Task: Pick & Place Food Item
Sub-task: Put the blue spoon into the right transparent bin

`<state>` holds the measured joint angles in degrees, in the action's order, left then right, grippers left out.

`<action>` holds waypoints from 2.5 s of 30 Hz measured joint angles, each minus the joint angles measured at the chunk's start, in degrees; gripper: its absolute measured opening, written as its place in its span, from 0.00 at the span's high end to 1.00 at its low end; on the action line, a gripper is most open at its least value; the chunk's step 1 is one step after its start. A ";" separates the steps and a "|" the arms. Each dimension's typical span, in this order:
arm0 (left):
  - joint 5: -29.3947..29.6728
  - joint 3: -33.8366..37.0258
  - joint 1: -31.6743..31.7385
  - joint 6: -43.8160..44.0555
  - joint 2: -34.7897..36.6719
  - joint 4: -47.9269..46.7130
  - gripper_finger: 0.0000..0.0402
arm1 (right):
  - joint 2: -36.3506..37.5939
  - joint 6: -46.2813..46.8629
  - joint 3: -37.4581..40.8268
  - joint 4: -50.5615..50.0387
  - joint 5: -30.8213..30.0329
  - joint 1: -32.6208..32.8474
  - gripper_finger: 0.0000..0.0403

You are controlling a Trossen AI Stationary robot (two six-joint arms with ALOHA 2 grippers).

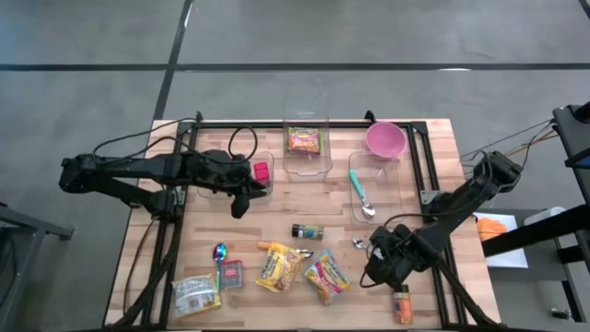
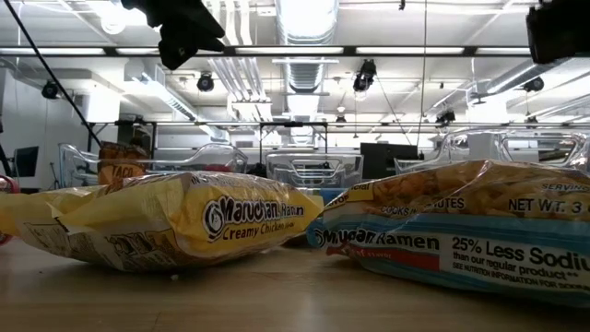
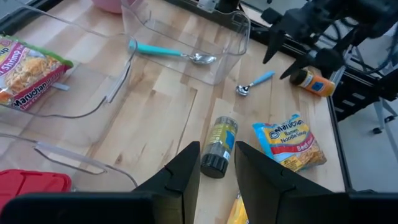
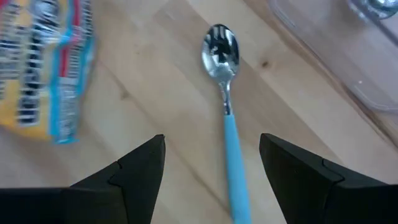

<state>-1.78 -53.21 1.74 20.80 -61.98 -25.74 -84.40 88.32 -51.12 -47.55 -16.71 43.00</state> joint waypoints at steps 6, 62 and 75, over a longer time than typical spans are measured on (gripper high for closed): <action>-0.02 0.00 -0.02 0.02 0.00 0.00 0.73 | -2.74 -0.18 3.31 3.73 0.41 0.29 0.36; 0.00 0.02 0.11 -2.84 0.00 0.03 0.73 | -6.17 -4.09 -2.15 8.85 4.59 0.38 0.93; 0.24 0.02 0.24 -2.82 0.00 0.93 0.73 | -0.27 5.74 -9.74 -9.89 -10.70 0.25 0.93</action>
<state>-1.54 -53.19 1.98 17.98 -61.98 -24.81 -84.66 94.06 -60.86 -57.43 -27.41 43.24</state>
